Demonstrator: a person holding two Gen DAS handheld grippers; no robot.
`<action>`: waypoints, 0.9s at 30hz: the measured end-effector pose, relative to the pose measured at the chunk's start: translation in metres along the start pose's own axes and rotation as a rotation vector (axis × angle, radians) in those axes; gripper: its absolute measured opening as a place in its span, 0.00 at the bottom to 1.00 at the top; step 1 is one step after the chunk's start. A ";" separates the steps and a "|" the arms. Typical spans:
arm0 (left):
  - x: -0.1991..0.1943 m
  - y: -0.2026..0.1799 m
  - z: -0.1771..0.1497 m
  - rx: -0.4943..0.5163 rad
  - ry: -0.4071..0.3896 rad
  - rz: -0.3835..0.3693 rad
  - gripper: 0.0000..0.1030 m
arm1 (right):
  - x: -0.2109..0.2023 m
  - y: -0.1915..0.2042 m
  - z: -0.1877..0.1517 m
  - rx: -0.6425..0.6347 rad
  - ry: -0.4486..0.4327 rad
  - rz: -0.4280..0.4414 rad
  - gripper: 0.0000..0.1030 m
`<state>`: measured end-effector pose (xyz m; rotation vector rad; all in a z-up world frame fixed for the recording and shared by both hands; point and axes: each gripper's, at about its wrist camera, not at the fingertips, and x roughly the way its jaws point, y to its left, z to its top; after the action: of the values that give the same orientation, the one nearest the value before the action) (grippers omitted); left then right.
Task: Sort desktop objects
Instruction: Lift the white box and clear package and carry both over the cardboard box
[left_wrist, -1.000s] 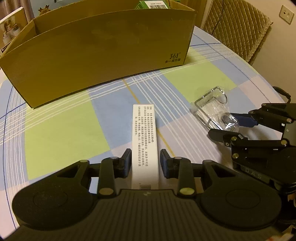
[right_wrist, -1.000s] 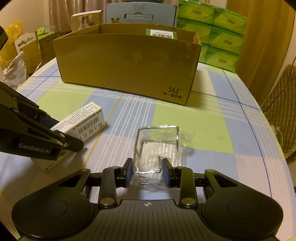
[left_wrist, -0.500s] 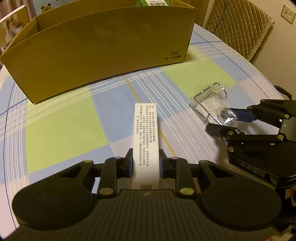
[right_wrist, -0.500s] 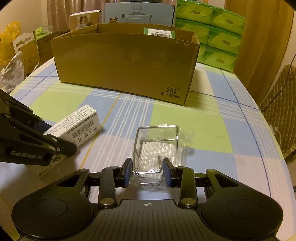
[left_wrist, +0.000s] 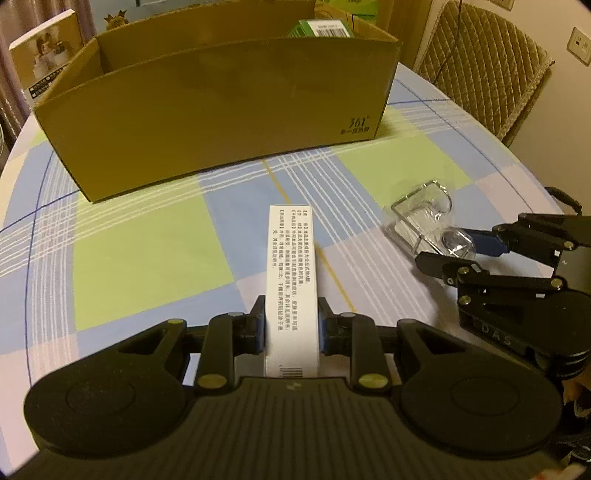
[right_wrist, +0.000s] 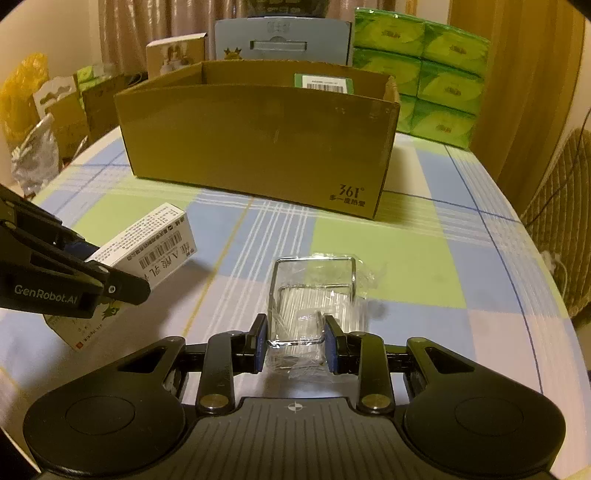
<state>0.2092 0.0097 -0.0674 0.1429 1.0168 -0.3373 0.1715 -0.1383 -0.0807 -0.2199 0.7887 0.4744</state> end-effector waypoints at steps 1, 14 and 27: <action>-0.003 0.000 0.000 0.000 -0.003 0.002 0.21 | -0.003 0.000 0.001 0.010 -0.001 0.005 0.27; -0.039 -0.002 0.003 -0.027 -0.059 0.021 0.21 | -0.050 -0.004 0.022 0.065 -0.050 0.041 0.27; -0.078 -0.005 0.015 -0.024 -0.113 0.053 0.21 | -0.083 0.001 0.041 0.061 -0.116 0.065 0.27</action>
<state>0.1822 0.0177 0.0071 0.1274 0.9029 -0.2813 0.1463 -0.1494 0.0078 -0.1088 0.6973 0.5189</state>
